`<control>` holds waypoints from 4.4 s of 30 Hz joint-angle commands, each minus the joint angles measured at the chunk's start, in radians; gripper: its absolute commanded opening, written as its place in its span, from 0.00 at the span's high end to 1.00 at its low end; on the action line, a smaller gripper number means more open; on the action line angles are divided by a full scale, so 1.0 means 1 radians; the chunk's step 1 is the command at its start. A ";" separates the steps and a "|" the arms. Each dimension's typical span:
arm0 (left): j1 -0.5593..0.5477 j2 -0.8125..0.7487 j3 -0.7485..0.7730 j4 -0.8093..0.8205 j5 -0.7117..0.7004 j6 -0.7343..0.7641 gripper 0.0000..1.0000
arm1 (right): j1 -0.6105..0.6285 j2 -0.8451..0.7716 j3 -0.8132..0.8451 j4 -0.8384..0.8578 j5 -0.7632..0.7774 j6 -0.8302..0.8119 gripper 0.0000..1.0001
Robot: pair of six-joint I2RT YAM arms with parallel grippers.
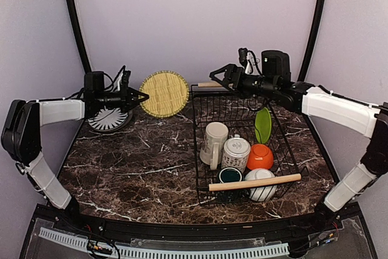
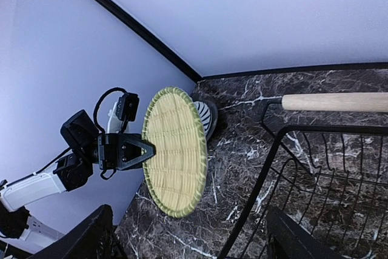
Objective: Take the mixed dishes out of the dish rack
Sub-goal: Place the plate on the plate, then grab the plate from the dish rack.
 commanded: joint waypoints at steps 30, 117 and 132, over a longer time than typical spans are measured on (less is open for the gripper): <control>0.539 0.208 0.173 -0.484 -0.387 0.174 0.99 | -0.076 -0.267 -0.165 -0.205 0.212 -0.168 0.11; 0.064 -0.174 0.144 -0.560 -0.513 0.421 0.01 | -0.087 0.324 0.257 -0.888 0.893 -0.284 0.74; 0.049 -0.157 0.132 -0.533 -0.466 0.388 0.01 | -0.036 0.223 0.298 -0.903 0.922 -0.312 1.00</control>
